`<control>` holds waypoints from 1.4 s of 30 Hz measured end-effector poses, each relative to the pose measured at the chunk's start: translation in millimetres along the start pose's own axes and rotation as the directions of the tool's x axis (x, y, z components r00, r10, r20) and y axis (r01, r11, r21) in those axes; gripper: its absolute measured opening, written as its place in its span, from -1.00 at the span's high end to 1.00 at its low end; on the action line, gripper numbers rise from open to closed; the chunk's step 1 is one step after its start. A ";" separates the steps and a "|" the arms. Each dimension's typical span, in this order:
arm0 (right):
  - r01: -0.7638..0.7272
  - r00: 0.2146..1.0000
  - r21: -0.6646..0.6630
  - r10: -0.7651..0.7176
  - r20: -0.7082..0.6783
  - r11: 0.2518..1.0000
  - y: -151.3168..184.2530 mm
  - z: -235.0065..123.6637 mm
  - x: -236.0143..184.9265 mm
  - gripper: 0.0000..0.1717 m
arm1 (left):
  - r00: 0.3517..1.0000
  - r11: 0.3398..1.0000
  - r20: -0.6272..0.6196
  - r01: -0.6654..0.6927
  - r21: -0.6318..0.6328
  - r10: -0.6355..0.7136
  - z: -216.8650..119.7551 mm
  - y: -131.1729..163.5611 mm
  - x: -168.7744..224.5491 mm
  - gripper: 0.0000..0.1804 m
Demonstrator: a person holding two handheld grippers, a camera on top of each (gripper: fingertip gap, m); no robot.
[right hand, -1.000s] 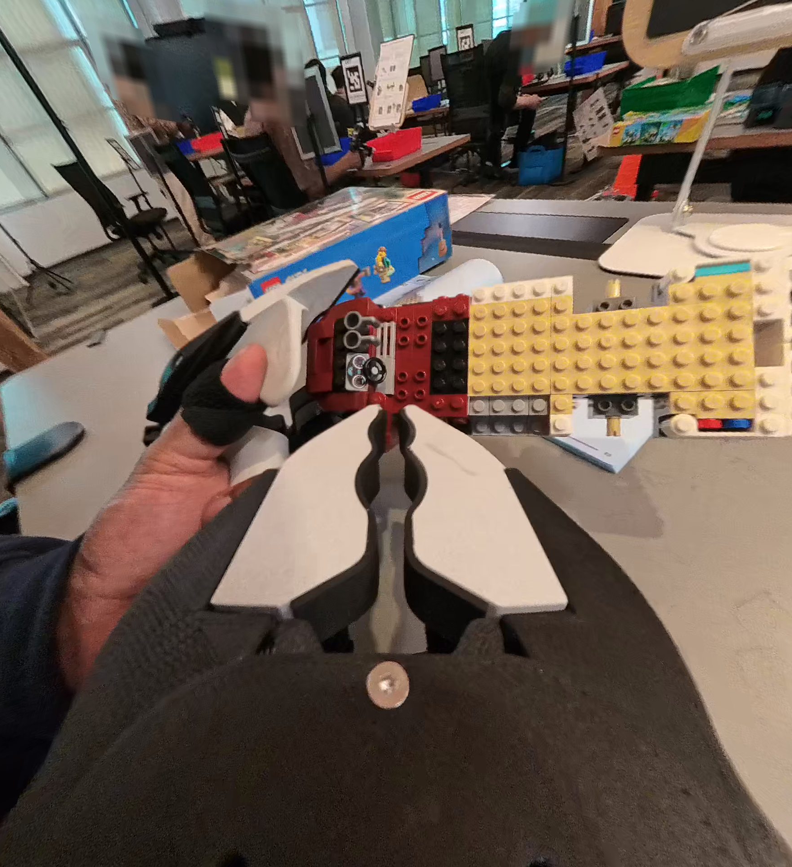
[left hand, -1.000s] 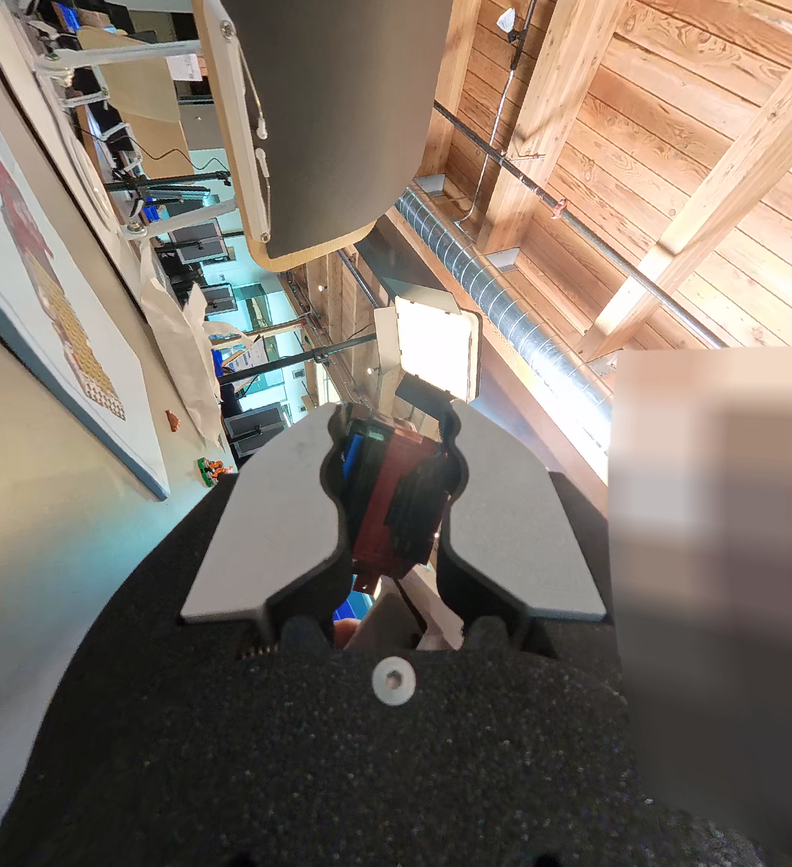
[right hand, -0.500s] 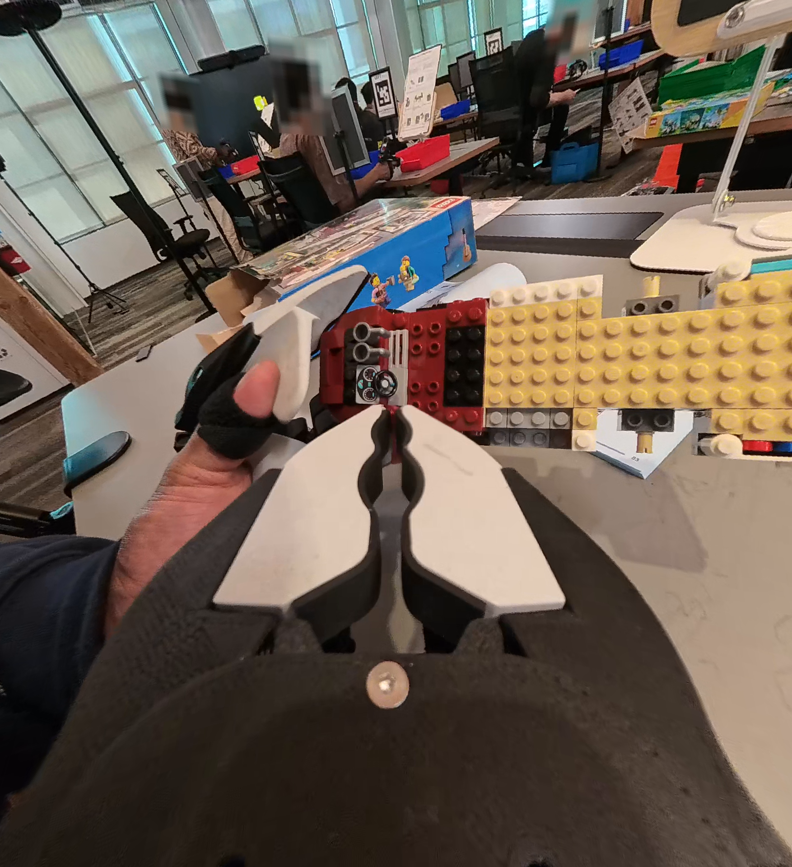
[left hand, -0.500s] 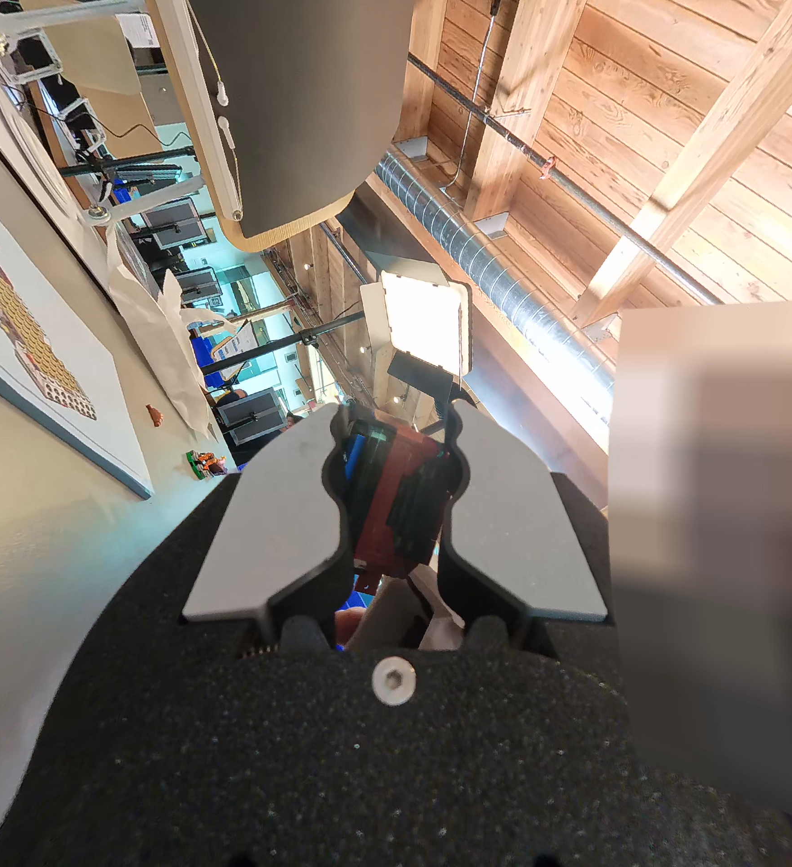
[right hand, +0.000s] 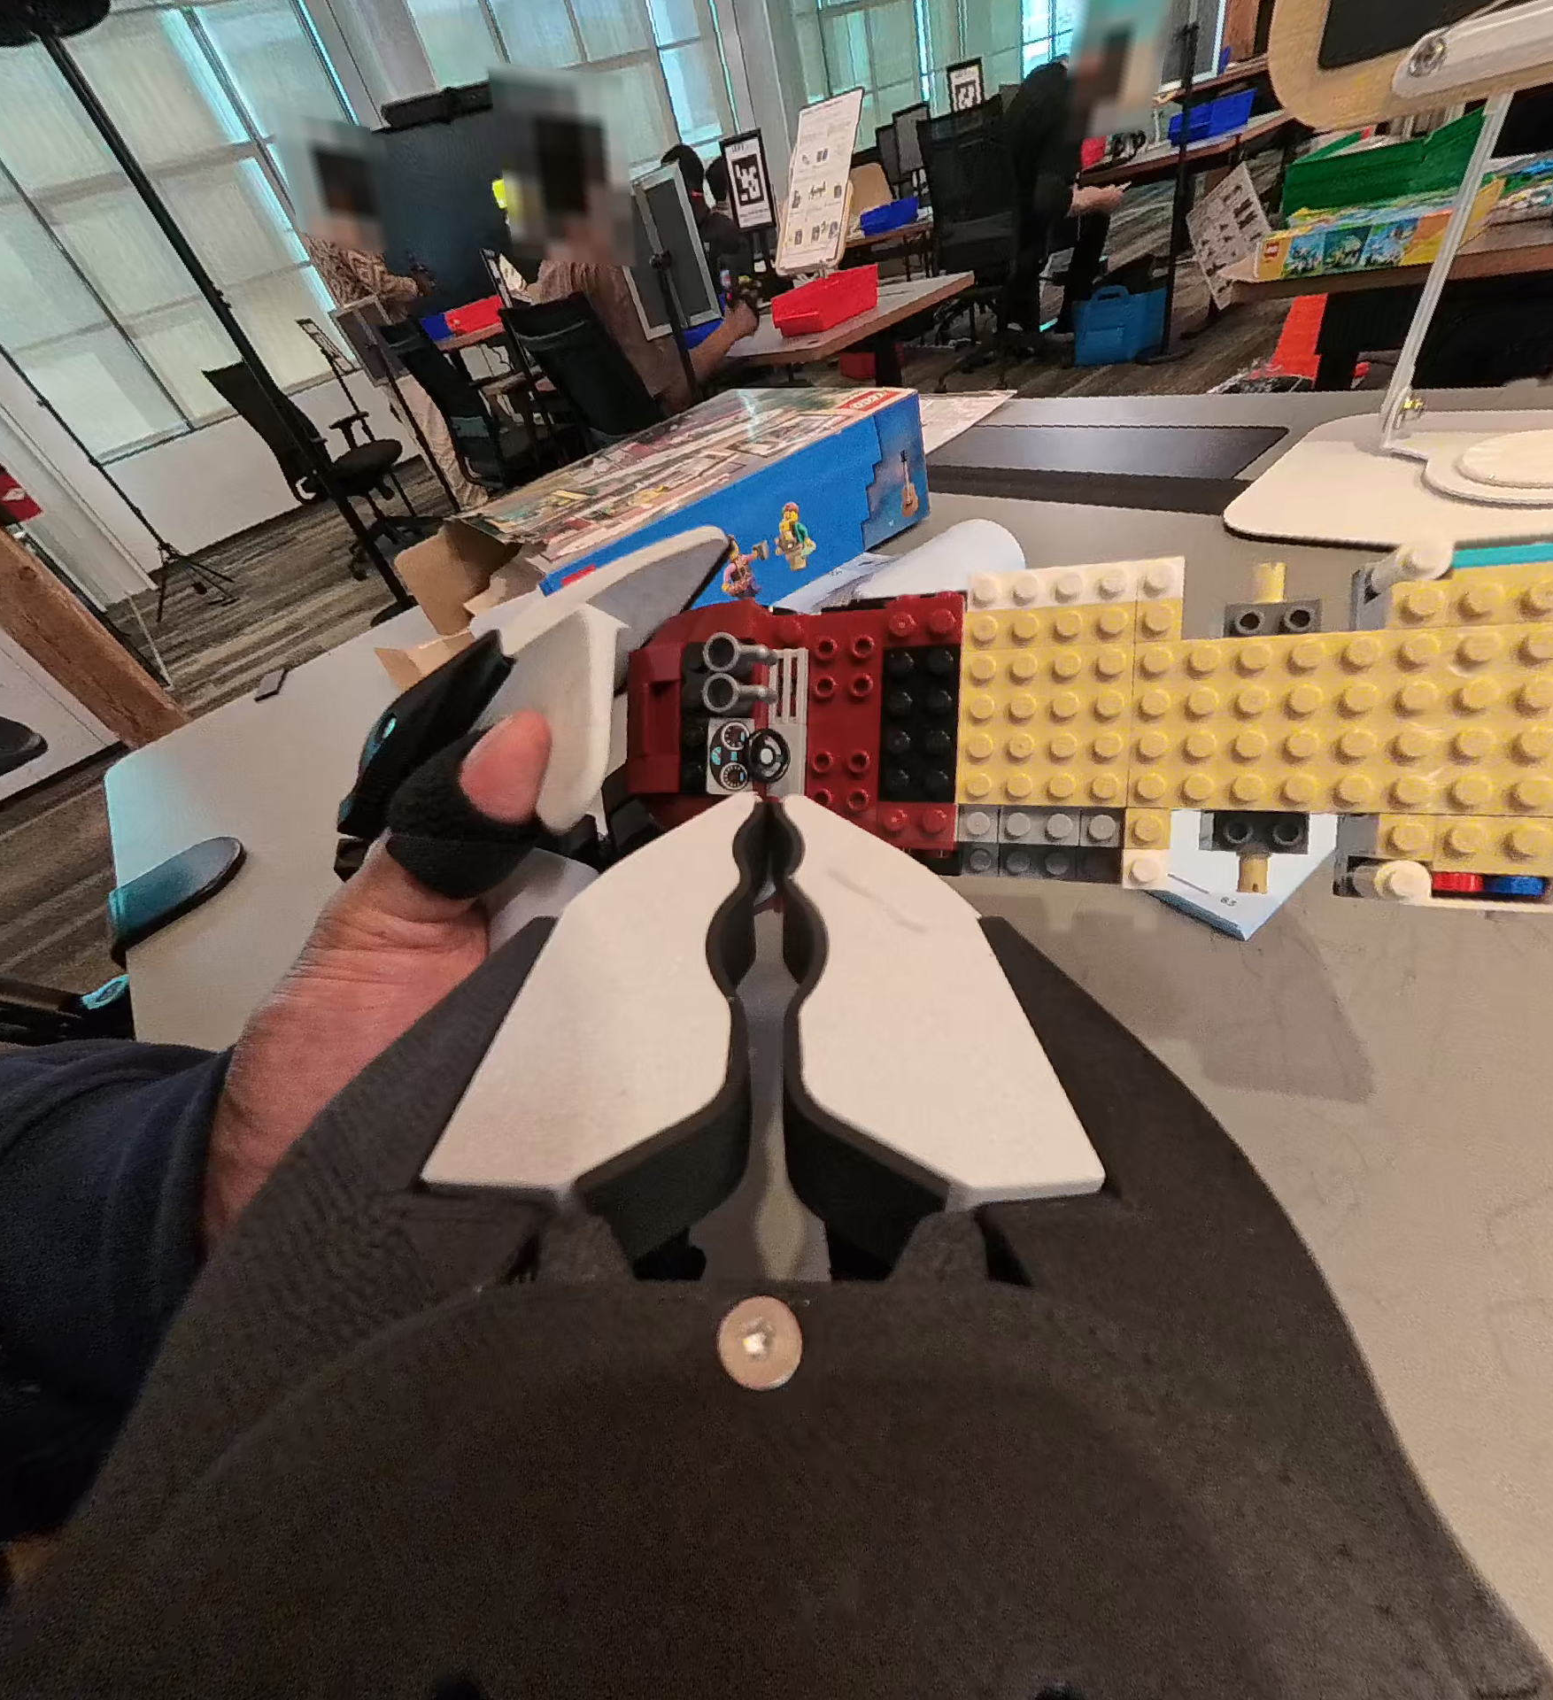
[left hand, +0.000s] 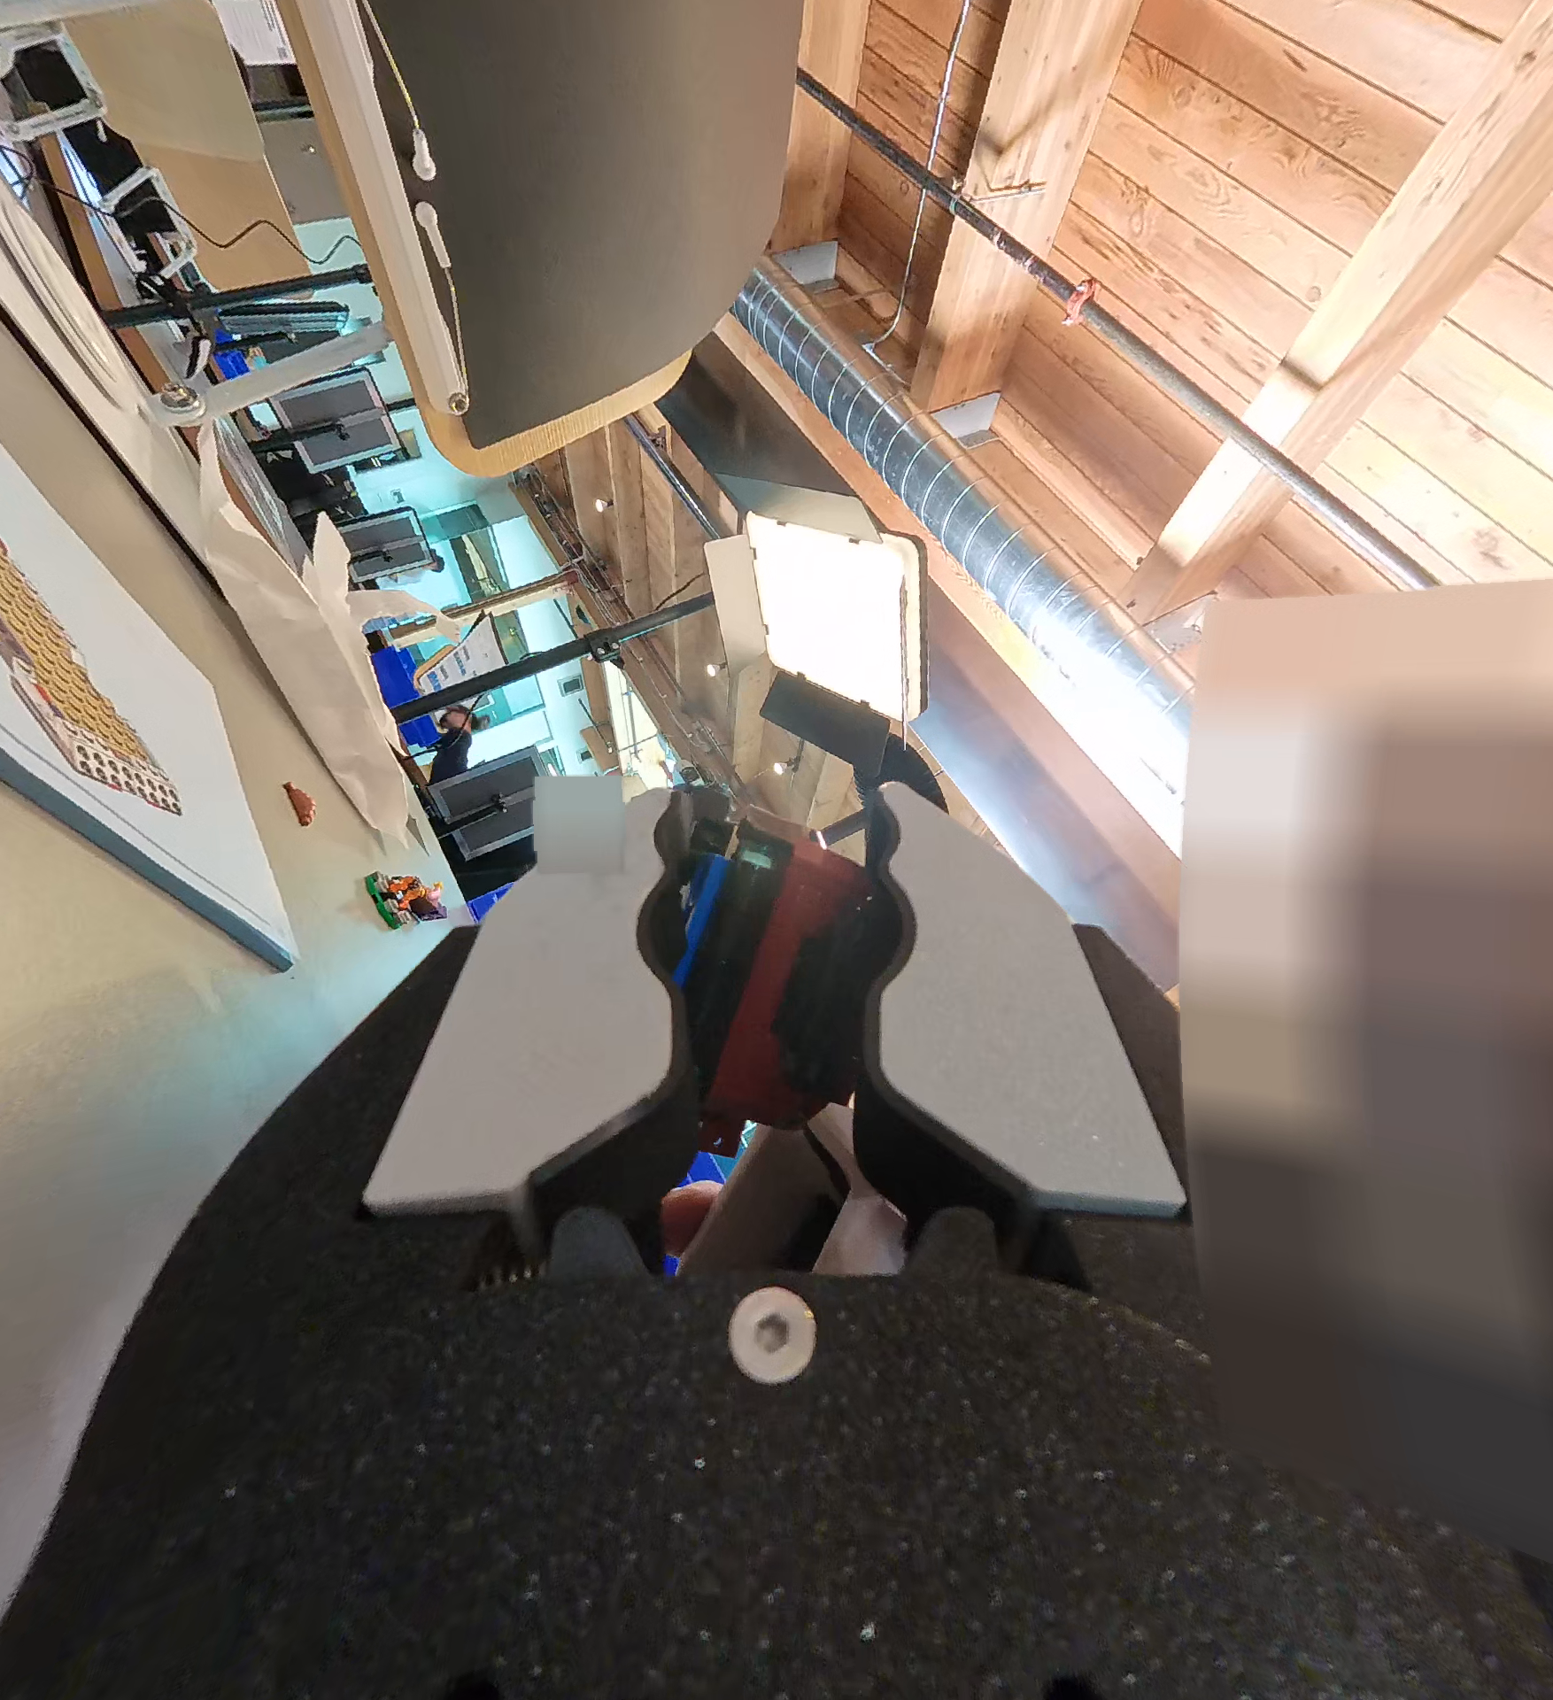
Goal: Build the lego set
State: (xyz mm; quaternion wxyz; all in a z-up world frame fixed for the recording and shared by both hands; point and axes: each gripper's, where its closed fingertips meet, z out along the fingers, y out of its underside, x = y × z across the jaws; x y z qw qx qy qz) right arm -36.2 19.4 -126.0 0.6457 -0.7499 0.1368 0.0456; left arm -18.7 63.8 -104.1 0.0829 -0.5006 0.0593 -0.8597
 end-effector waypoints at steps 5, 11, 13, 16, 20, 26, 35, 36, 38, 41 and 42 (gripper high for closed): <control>-0.006 1.000 -0.006 0.006 0.004 1.000 1.1 0.1 1.1 1.00 | 1.000 1.000 0.005 0.003 -0.005 -0.003 0.4 0.5 -1.4 0.59; -0.002 1.000 0.000 0.002 0.024 1.000 0.7 -1.6 1.2 0.88 | 1.000 0.999 0.001 0.025 -0.038 -0.025 2.3 2.8 -2.4 0.59; 0.012 1.000 0.012 -0.012 0.027 1.000 -2.5 -5.2 3.4 0.83 | 0.999 0.997 0.020 0.045 -0.063 -0.044 3.4 5.8 -6.2 0.59; 0.097 0.995 0.009 -0.097 0.019 0.995 -9.8 -13.7 11.0 0.73 | 0.991 0.983 0.054 0.130 -0.130 -0.124 6.2 12.4 -15.7 0.59; 0.266 0.964 -0.101 -0.264 0.029 0.959 -20.8 -24.8 34.2 0.66 | 0.970 0.932 0.073 0.242 -0.270 -0.231 11.1 22.4 -17.2 0.59; 0.363 0.923 -0.404 -0.265 0.278 0.840 -14.5 -27.4 51.5 0.53 | 0.957 0.789 0.203 0.286 -0.544 -0.207 6.8 49.8 -25.0 0.60; 0.333 0.786 -0.659 0.187 0.589 0.674 37.3 -32.1 30.8 0.47 | 0.939 0.626 0.248 0.345 -0.699 -0.240 -3.3 76.6 -18.3 0.60; 0.325 0.765 -0.667 0.229 0.602 0.670 39.7 -33.9 27.1 0.49 | 0.939 0.614 0.245 0.343 -0.711 -0.241 -3.9 77.7 -16.6 0.60; 0.311 0.727 -0.680 0.295 0.620 0.664 44.2 -37.6 20.9 0.56 | 0.939 0.599 0.245 0.342 -0.724 -0.241 -3.9 78.1 -15.3 0.60; 0.239 0.708 -0.696 0.369 0.602 0.677 43.8 -36.3 18.6 0.61 | 0.944 0.597 0.238 0.330 -0.731 -0.230 -2.0 76.7 -16.0 0.60; 0.211 0.710 -0.696 0.383 0.592 0.686 42.9 -34.6 19.7 0.62 | 0.947 0.605 0.234 0.322 -0.729 -0.221 -0.5 75.2 -17.2 0.60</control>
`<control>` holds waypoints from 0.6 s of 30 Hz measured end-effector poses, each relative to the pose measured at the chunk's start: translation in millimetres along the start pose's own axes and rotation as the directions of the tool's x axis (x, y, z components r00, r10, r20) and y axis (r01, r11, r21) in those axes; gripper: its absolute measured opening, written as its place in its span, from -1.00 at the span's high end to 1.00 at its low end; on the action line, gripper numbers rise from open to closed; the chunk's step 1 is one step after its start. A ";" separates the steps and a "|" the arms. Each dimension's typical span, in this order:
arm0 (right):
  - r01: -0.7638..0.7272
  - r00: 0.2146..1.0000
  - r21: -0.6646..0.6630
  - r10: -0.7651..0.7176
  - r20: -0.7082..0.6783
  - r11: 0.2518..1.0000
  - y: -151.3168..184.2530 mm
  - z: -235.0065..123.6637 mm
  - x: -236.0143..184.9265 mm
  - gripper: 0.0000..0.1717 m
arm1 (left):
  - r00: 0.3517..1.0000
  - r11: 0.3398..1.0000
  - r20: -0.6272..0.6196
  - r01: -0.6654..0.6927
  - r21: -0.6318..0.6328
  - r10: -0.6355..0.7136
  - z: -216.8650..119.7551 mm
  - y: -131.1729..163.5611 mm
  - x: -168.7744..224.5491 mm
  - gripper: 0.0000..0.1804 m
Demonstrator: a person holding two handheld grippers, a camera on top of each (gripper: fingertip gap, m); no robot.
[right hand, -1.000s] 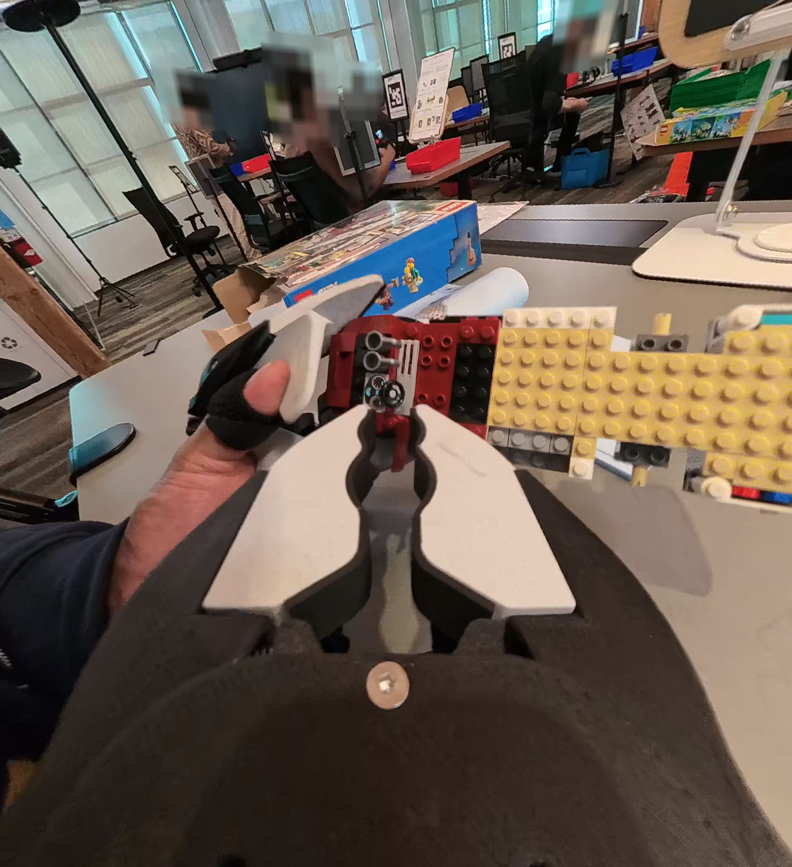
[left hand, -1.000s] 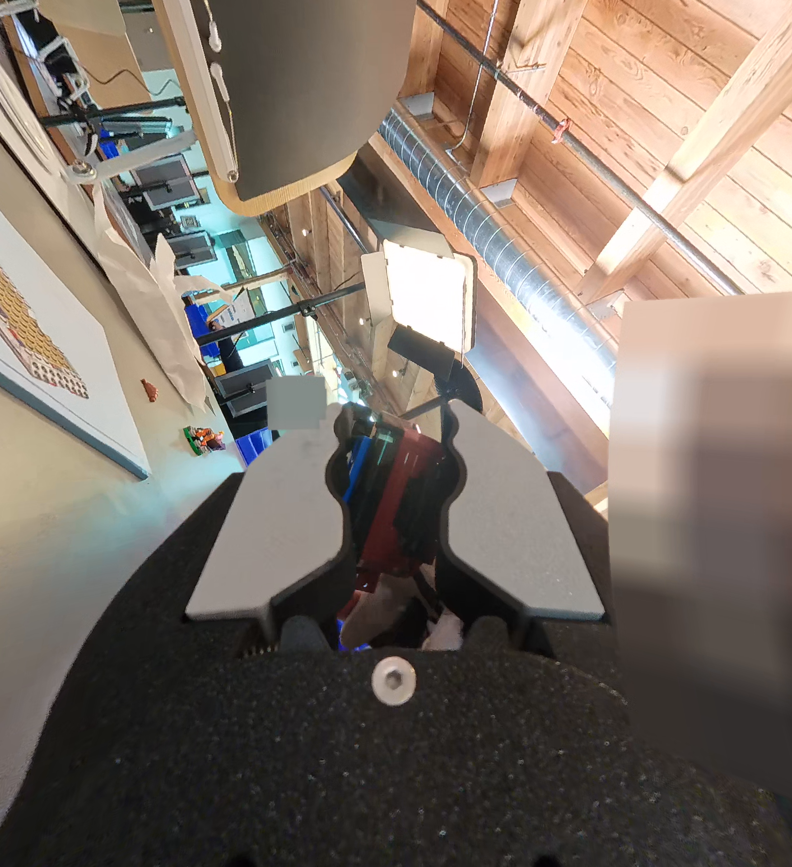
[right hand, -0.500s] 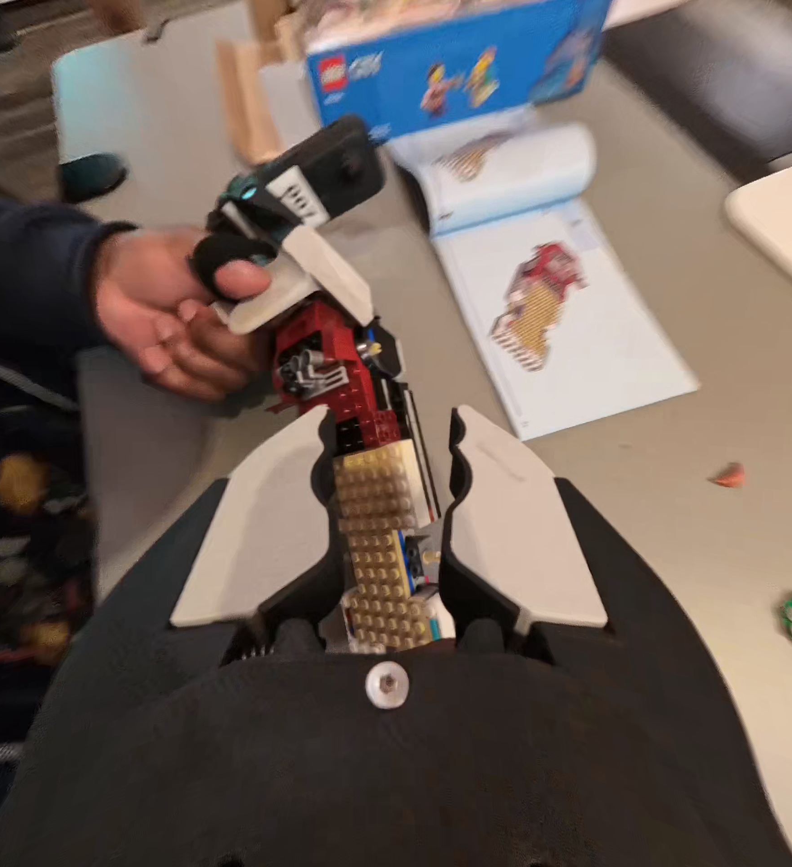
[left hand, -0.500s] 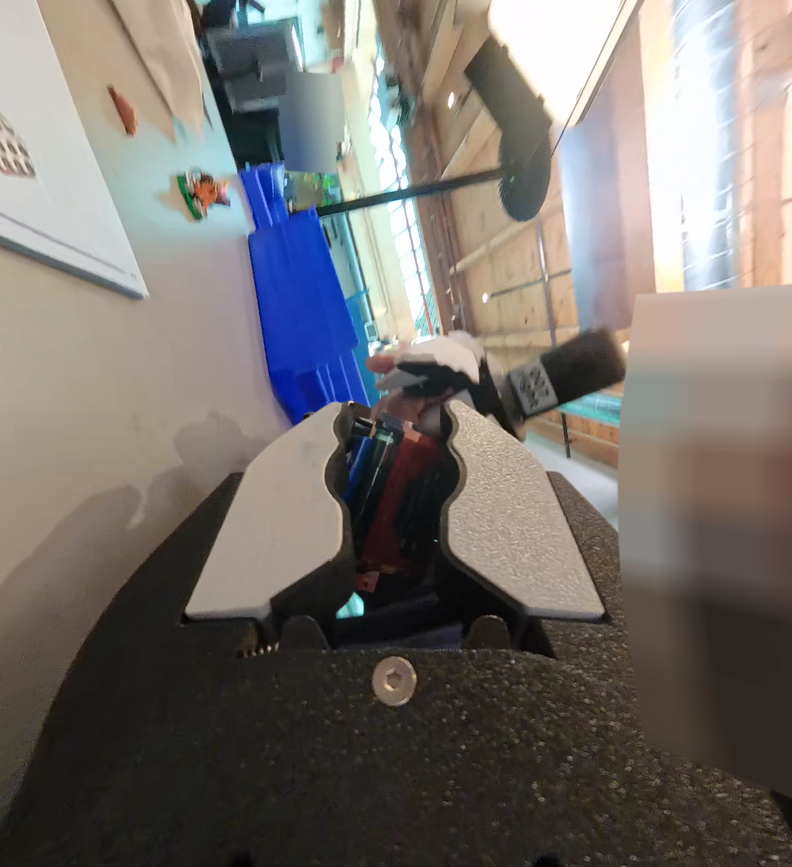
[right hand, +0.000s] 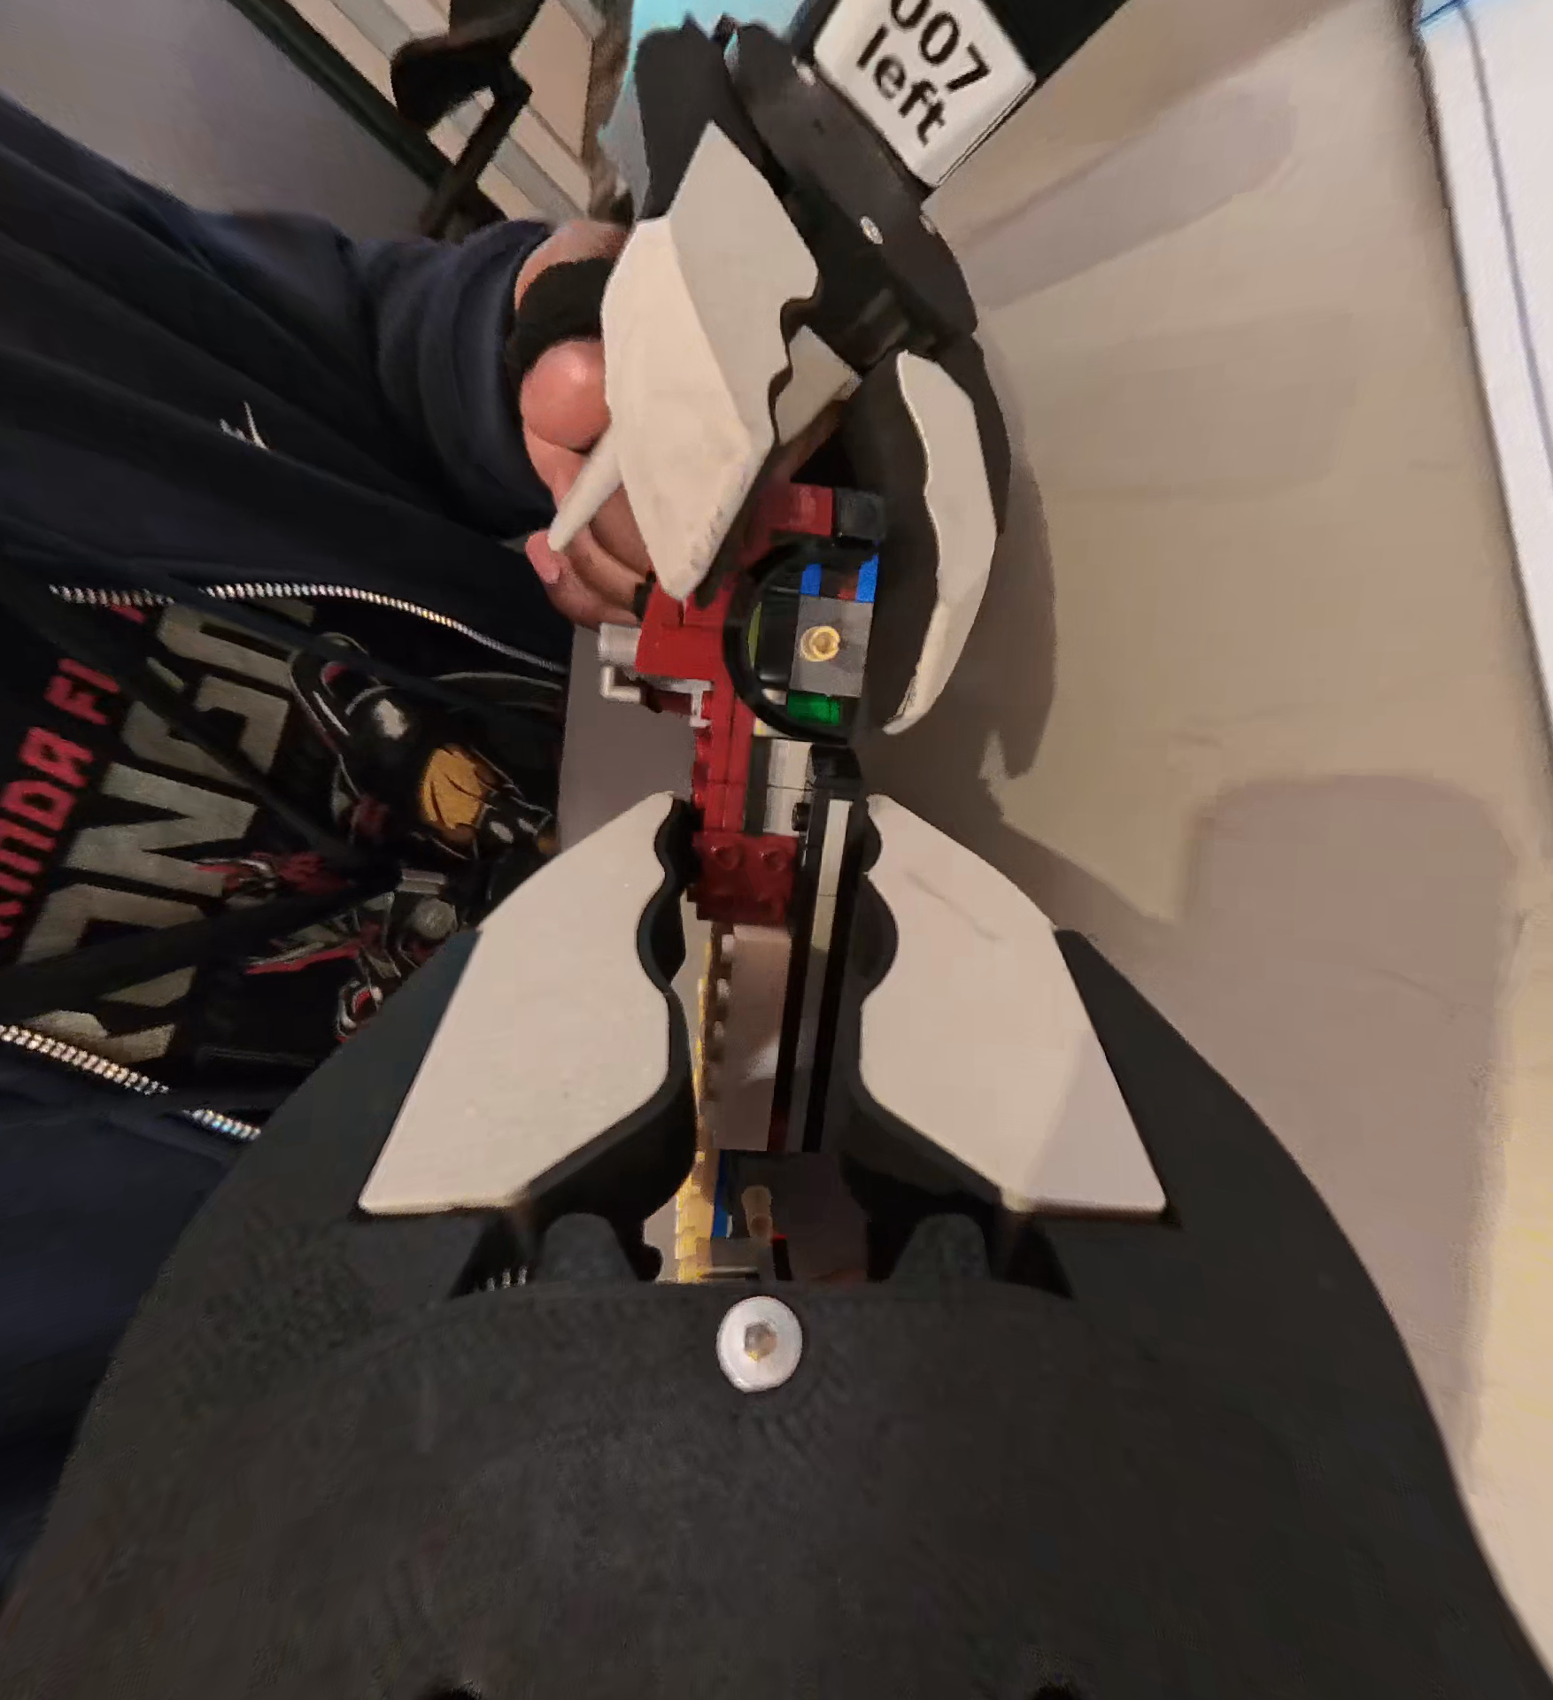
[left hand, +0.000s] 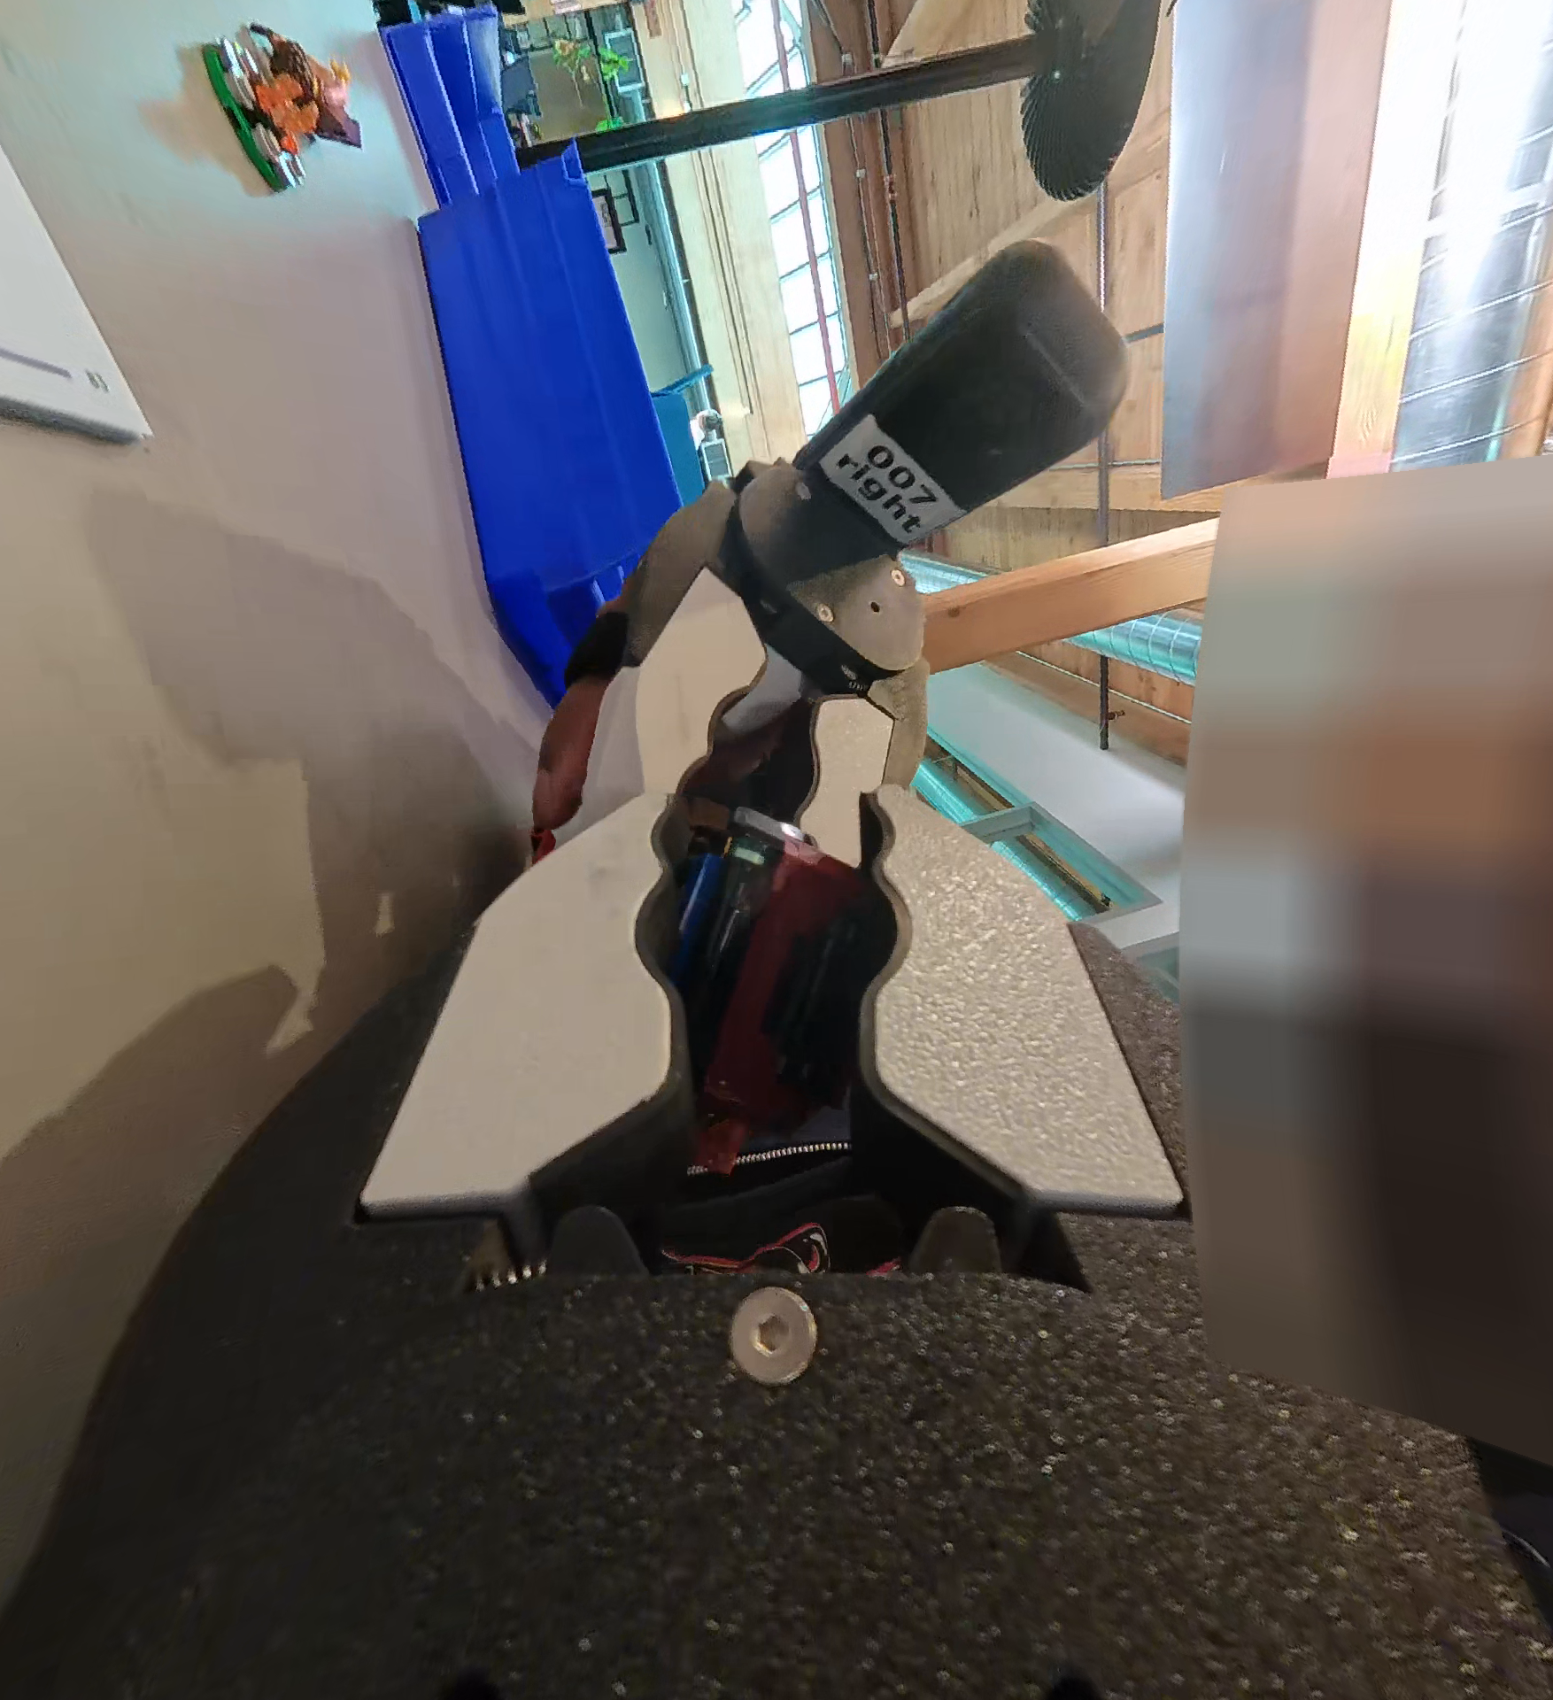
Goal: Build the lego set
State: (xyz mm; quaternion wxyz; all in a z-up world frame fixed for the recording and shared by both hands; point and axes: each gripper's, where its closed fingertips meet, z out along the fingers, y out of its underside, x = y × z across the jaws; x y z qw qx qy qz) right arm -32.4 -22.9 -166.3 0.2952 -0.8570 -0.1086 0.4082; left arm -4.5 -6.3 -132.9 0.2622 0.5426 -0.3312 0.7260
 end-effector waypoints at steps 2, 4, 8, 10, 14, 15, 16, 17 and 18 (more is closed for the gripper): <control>-0.042 0.999 0.056 0.042 0.009 0.998 -3.3 -2.2 3.3 0.63 | 1.000 0.999 -0.008 -0.027 0.022 0.027 -0.4 -5.7 1.2 0.55; -0.071 0.997 0.109 0.069 0.017 0.991 -5.4 -4.9 6.6 0.64 | 0.998 0.997 -0.024 -0.065 0.028 0.066 0.4 -8.9 3.5 0.45; -0.123 0.992 0.206 0.119 0.031 0.971 -9.2 -11.9 12.4 0.64 | 0.988 0.987 -0.024 -0.150 0.056 0.151 -1.1 -15.8 4.5 0.34; -0.142 0.990 0.243 0.136 0.041 0.960 -11.2 -15.6 13.5 0.64 | 0.978 0.976 0.008 -0.209 0.058 0.209 -3.4 -18.7 1.0 0.28; -0.211 0.977 0.324 0.194 0.083 0.922 -19.5 -21.4 14.3 0.64 | 0.957 0.957 0.053 -0.288 0.046 0.285 -4.6 -21.4 -2.1 0.21; -0.231 0.973 0.344 0.211 0.094 0.910 -21.9 -21.5 15.0 0.64 | 0.956 0.955 0.041 -0.292 0.056 0.289 -3.6 -22.7 0.8 0.21; -0.248 0.969 0.363 0.224 0.106 0.898 -24.2 -21.2 15.5 0.64 | 0.956 0.955 0.034 -0.292 0.062 0.290 -2.0 -23.6 2.4 0.21; -0.263 0.965 0.377 0.234 0.121 0.888 -26.1 -20.5 15.1 0.64 | 0.957 0.955 0.031 -0.290 0.063 0.288 -0.6 -24.3 2.7 0.21; -0.276 0.961 0.389 0.242 0.133 0.879 -27.6 -19.8 14.8 0.64 | 0.958 0.956 0.030 -0.285 0.066 0.284 0.8 -25.4 2.3 0.22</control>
